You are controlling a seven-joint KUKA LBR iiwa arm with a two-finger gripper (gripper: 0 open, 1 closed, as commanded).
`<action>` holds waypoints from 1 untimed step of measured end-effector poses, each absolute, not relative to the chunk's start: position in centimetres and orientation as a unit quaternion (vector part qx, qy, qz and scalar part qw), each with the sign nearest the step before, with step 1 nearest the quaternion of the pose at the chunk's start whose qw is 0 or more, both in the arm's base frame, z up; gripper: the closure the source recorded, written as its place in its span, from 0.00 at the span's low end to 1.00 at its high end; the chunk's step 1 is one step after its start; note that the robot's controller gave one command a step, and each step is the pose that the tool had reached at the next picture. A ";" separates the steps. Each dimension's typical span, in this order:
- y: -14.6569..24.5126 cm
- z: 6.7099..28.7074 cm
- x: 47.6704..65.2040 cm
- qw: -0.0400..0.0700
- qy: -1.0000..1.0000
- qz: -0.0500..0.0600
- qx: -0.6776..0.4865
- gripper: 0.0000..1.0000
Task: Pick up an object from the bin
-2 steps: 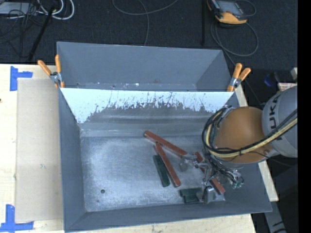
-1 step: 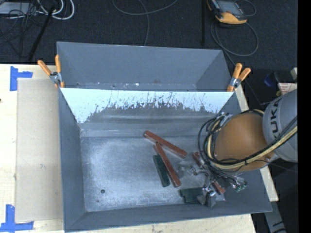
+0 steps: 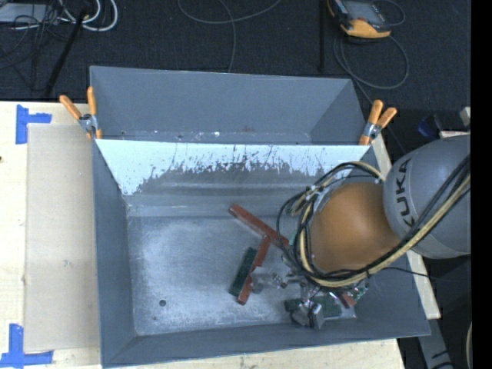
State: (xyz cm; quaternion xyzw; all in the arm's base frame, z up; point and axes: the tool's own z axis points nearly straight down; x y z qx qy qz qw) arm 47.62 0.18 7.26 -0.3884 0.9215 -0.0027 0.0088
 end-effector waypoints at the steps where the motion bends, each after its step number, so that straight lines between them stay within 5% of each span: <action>1: -0.3 15.9 50.6 0.004 0.937 -0.001 -0.350 0.00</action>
Offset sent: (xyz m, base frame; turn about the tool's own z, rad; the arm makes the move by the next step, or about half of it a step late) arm 0.0266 -0.0049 0.0828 0.0823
